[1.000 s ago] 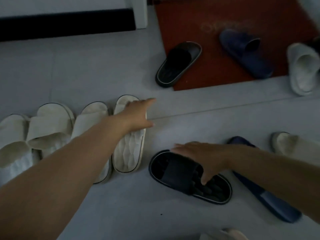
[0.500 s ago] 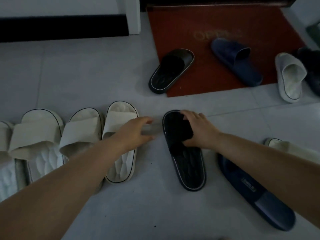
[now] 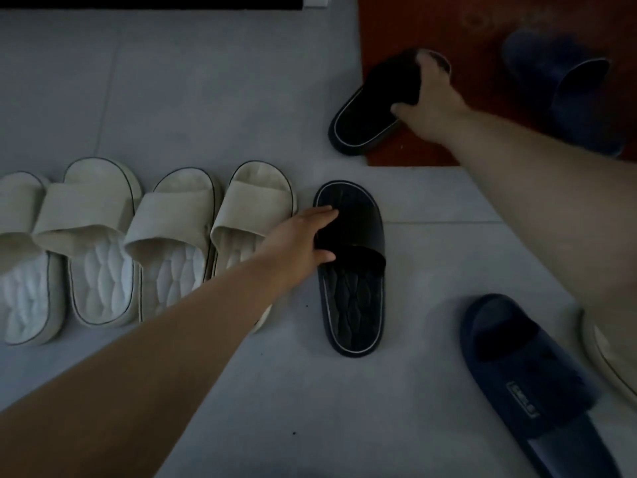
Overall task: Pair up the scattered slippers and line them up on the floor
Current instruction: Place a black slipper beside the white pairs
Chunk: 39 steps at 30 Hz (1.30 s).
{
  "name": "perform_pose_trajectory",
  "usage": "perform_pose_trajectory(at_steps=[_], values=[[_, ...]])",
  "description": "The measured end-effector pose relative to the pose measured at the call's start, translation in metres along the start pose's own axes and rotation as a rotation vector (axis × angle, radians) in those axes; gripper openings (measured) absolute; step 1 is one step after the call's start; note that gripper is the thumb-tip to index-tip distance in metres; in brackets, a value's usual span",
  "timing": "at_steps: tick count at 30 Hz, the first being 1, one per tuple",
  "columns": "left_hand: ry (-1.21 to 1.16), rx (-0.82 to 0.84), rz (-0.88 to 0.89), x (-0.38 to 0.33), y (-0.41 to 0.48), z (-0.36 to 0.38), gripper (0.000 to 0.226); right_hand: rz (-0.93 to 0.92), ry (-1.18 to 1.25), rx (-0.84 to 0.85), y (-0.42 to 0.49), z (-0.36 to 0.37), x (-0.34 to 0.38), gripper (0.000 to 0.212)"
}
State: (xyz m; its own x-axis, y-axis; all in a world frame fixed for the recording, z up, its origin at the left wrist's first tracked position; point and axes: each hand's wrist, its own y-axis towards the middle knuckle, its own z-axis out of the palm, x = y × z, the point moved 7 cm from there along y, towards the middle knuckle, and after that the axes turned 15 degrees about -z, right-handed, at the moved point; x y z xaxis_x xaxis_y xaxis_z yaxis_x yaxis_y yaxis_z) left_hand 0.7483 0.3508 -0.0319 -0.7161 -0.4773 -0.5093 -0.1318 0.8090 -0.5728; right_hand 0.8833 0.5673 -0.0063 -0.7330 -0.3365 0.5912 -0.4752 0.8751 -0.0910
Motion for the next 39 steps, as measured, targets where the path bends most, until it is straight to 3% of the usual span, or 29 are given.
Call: perform_pose_trajectory(at_steps=[3,9,13,17,19,21,23,25,28,30,32,35,39], values=[[-0.049,0.010,-0.026,0.000,-0.001,0.003,0.069,0.063,-0.077,-0.067,0.022,-0.013,-0.008,0.078],[-0.080,0.035,-0.051,-0.006,-0.003,0.011,0.068,0.297,-0.137,-0.044,0.026,-0.009,-0.027,0.062],[-0.120,0.118,-0.005,-0.034,-0.002,0.032,0.066,0.205,-0.014,-0.172,0.019,-0.014,-0.014,0.049],[-0.056,0.130,0.043,-0.073,0.000,0.057,0.065,-0.037,0.066,-0.161,-0.009,-0.017,0.015,0.057],[0.000,0.106,0.123,-0.087,-0.010,0.059,0.065,-0.092,0.063,-0.101,-0.033,-0.007,0.027,0.064],[0.029,0.087,0.314,-0.094,-0.036,0.051,0.059,-0.127,0.089,-0.038,-0.063,0.011,0.039,0.069],[0.033,-0.037,0.523,-0.089,-0.063,0.028,0.047,-0.175,0.108,0.047,-0.094,0.034,0.052,0.070],[0.042,-0.206,0.611,-0.069,-0.075,0.005,0.040,-0.191,0.102,0.165,-0.118,0.056,0.061,0.070],[0.090,-0.266,0.408,-0.034,-0.050,-0.017,0.057,-0.127,0.110,0.215,-0.141,0.067,0.064,0.062],[0.124,-0.198,0.188,-0.014,-0.023,-0.021,0.082,-0.090,0.094,0.217,-0.157,0.070,0.062,0.062],[0.171,-0.066,0.082,-0.004,-0.005,-0.014,0.094,-0.059,0.073,0.227,-0.173,0.073,0.060,0.061],[0.231,0.115,0.055,-0.004,0.006,0.004,0.099,-0.034,0.063,0.233,-0.191,0.070,0.058,0.060],[0.343,0.098,0.081,-0.016,0.011,0.007,0.091,-0.083,0.042,0.188,-0.217,0.050,0.055,0.057]])
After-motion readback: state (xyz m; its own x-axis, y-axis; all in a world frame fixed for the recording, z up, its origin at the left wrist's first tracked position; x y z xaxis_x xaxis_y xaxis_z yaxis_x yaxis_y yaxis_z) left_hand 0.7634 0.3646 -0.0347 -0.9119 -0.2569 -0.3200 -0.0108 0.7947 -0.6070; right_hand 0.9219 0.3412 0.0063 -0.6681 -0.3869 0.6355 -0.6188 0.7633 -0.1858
